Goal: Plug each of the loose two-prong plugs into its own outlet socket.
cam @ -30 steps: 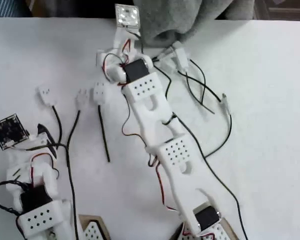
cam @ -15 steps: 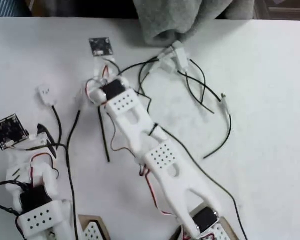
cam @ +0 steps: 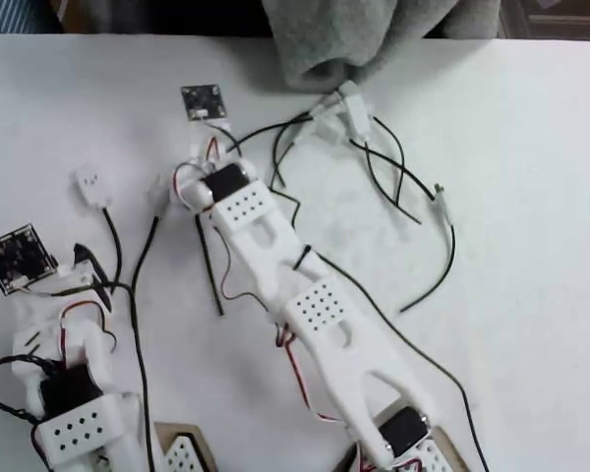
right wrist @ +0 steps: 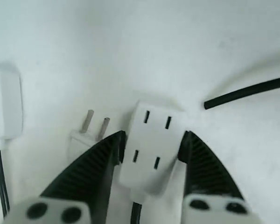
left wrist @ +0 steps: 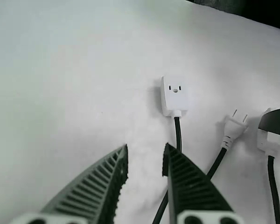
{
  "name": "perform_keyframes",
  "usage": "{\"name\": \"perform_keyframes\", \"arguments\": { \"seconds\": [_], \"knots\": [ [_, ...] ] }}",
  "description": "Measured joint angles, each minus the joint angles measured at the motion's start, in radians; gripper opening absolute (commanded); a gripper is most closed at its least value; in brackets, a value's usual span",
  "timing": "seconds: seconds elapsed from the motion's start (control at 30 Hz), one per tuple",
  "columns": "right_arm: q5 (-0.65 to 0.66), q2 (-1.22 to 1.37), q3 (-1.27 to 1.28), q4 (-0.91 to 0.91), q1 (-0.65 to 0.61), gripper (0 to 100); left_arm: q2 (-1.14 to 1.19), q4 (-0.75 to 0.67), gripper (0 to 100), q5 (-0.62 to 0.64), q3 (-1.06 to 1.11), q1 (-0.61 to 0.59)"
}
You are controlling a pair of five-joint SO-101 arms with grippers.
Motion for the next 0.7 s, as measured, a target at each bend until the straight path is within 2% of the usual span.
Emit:
{"name": "perform_keyframes", "arguments": {
  "seconds": [0.27, 0.47, 0.7],
  "knots": [
    [0.006, -0.005, -0.011, 0.16, 0.064, 4.1, 0.0, 0.0, 14, 0.0, 0.0, 0.0],
    [0.009, -0.029, -0.095, 0.359, 0.135, 4.1, 0.0, 0.0, 14, 0.0, 0.0, 0.0],
    [0.009, -0.245, -0.095, 0.535, 0.199, 4.1, 0.0, 0.0, 14, 0.0, 0.0, 0.0]
  ]
}}
